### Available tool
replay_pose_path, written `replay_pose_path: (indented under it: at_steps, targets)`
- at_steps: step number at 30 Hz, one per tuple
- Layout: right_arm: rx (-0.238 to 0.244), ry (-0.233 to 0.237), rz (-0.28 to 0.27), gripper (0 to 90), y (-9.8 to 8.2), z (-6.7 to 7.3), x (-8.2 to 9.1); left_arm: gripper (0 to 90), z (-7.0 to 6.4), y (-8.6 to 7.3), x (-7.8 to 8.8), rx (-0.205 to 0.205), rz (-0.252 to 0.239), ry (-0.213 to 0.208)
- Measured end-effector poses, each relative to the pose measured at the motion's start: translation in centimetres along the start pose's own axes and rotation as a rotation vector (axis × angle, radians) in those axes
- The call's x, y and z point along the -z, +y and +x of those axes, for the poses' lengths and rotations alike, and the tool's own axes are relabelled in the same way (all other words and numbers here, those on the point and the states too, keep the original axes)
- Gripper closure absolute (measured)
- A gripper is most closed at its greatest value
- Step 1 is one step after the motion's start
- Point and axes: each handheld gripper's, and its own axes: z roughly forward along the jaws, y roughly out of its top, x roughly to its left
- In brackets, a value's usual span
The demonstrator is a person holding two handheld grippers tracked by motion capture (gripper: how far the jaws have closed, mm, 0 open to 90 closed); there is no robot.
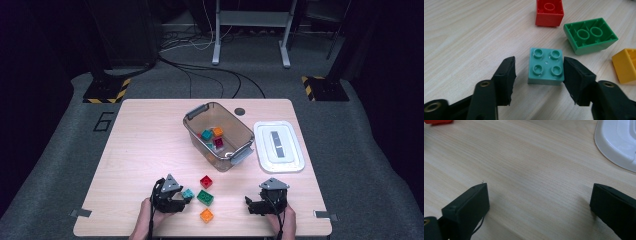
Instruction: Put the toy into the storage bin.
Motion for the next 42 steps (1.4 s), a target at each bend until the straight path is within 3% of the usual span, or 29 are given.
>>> replay_pose_path:
  at_steps: [3, 6, 25, 42]
  targets:
    - [0.0, 0.0, 0.0, 1.4, 0.0, 0.0, 0.0, 56.5, 0.1, -0.2, -0.1, 0.007, -0.007, 0.003]
    - [0.0, 0.0, 0.0, 1.4, 0.0, 0.0, 0.0, 58.2, 0.3, -0.2, 0.0, 0.019, -0.007, -0.002]
    - [0.0, 0.0, 0.0, 1.4, 0.0, 0.0, 0.0, 58.6, 1.2, 2.0, 1.0, 0.006, -0.039, 0.026]
    - [0.0, 0.0, 0.0, 1.4, 0.0, 0.0, 0.0, 58.6, 2.8, 4.6, 2.9, 0.003, -0.087, 0.071]
